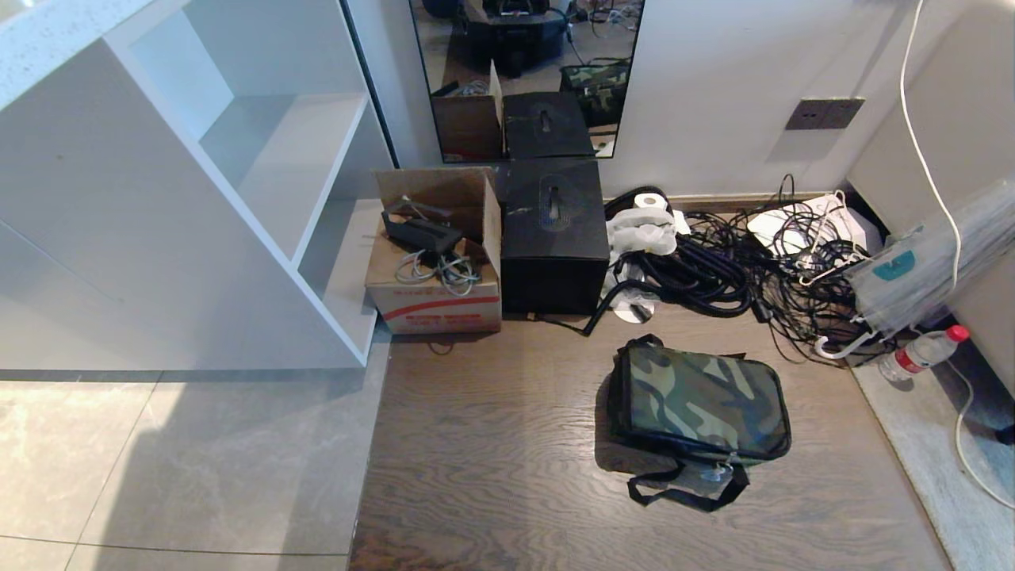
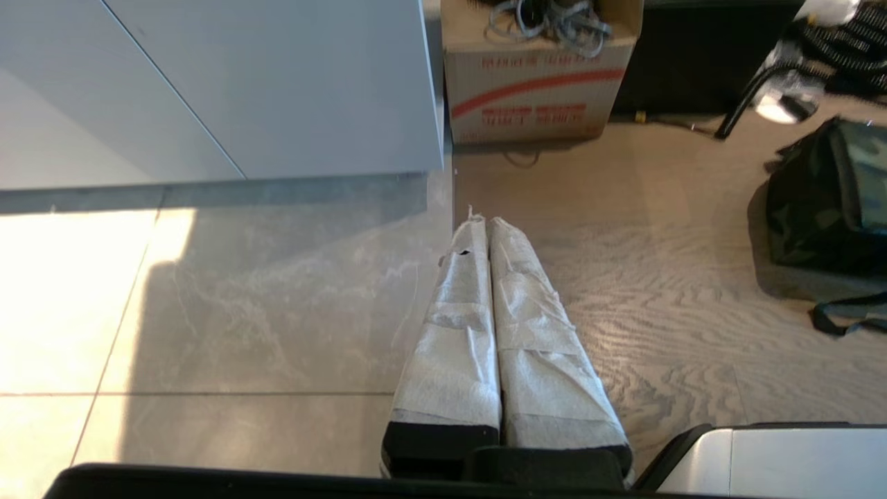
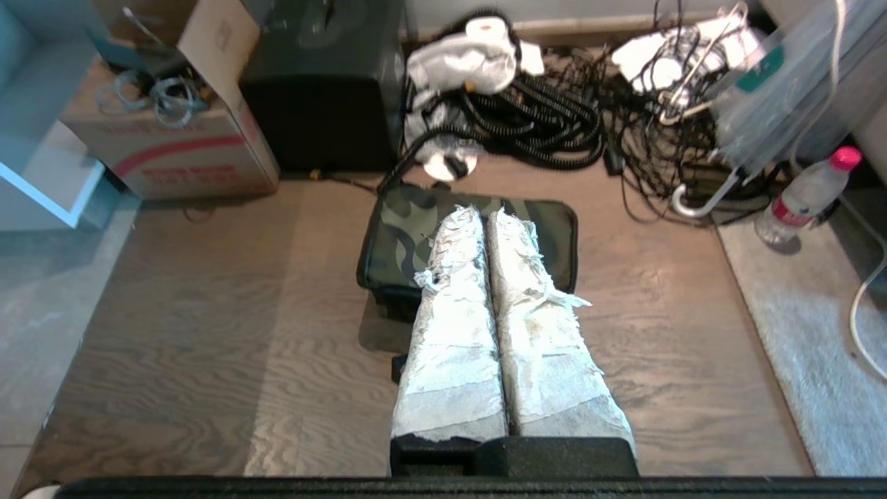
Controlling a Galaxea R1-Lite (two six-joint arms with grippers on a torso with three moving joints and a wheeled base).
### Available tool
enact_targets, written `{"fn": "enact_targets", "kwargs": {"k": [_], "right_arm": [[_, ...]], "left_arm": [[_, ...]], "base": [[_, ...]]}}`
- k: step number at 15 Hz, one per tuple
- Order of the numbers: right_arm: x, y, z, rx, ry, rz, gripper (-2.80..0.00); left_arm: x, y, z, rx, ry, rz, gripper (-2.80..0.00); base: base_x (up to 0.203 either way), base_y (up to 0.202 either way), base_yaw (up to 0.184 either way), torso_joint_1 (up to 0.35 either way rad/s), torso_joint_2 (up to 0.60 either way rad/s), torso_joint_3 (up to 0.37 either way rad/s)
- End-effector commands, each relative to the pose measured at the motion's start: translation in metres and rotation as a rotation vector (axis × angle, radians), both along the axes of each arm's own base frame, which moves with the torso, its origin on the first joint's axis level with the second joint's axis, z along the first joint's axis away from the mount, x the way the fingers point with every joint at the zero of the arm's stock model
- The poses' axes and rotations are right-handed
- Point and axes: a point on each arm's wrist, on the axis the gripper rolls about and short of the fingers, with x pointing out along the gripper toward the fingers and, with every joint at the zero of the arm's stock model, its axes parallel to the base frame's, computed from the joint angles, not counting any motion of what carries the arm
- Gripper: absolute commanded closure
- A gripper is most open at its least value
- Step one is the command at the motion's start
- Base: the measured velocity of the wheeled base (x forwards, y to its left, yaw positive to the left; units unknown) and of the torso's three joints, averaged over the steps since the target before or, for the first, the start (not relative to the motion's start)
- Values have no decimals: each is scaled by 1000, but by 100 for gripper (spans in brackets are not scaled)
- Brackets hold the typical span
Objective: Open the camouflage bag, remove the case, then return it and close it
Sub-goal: Open the top of the storage box
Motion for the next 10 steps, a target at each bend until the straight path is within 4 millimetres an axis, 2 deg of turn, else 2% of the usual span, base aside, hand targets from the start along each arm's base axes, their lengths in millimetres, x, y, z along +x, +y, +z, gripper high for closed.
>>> {"fn": "enact_targets", "kwargs": {"k": [1, 10], "right_arm": [[3, 0, -11, 0, 38, 0, 0], [3, 0, -11, 0, 39, -1, 0]], "left_arm": [[0, 0, 0, 0, -1, 0, 0], [0, 0, 0, 0, -1, 1, 0]], "base": [[0, 0, 0, 2, 2, -198], [0, 0, 0, 1, 4, -195]]}}
